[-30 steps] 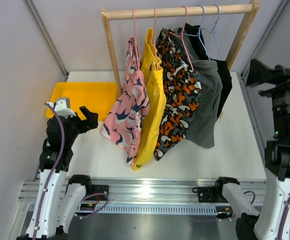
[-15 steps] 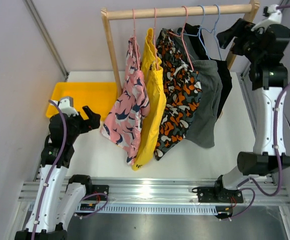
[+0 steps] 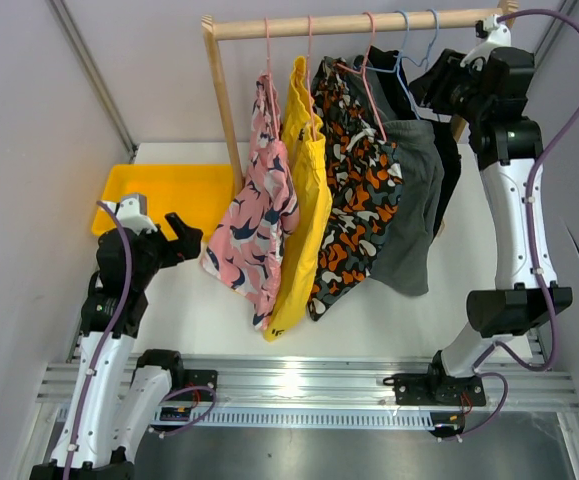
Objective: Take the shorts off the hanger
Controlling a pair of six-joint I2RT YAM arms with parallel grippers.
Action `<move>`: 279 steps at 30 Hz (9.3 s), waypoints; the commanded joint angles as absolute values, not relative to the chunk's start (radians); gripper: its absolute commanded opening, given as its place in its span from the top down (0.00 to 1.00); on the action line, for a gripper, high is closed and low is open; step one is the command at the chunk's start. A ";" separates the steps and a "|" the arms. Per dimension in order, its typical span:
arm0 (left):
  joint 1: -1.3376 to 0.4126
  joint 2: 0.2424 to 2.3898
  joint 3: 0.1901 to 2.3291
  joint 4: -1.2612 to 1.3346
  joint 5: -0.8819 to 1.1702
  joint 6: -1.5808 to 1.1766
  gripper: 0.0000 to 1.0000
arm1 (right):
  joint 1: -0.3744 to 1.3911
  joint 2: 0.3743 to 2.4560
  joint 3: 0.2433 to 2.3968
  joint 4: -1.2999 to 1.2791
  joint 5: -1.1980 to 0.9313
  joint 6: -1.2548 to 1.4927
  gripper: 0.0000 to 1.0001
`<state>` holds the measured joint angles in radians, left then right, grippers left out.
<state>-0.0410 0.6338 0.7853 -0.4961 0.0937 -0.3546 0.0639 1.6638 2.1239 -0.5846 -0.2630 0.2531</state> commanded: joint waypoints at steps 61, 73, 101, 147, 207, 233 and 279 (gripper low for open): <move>-1.427 1.822 1.899 -0.210 -0.221 -0.035 0.01 | 0.098 1.140 1.957 -0.811 -0.083 0.301 1.00; -1.405 1.899 1.856 -0.095 -0.310 -0.064 0.65 | 0.098 1.144 2.045 -0.854 -0.124 0.327 1.00; -1.738 1.629 1.238 0.094 -0.563 -0.299 1.00 | 0.091 1.158 2.000 -0.954 -0.006 0.302 1.00; -1.809 1.395 1.496 -1.081 -0.844 -0.796 1.00 | 0.089 1.330 2.106 -0.804 -0.029 0.399 1.00; -0.128 1.580 2.487 -0.718 -0.344 -0.126 1.00 | -0.100 1.234 1.398 -0.552 -0.193 0.469 0.01; -0.034 1.422 1.478 -0.401 -0.301 -0.348 0.01 | -0.104 1.180 1.577 -0.709 -0.178 0.416 0.01; -0.066 0.882 0.922 -0.374 -0.072 -0.279 0.01 | 0.163 1.359 1.858 -0.474 -0.154 0.454 0.00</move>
<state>-0.0597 0.9020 0.9276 -0.4232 -0.0994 -0.2947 0.1596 1.3945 1.8256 -0.4381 -0.2508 0.4900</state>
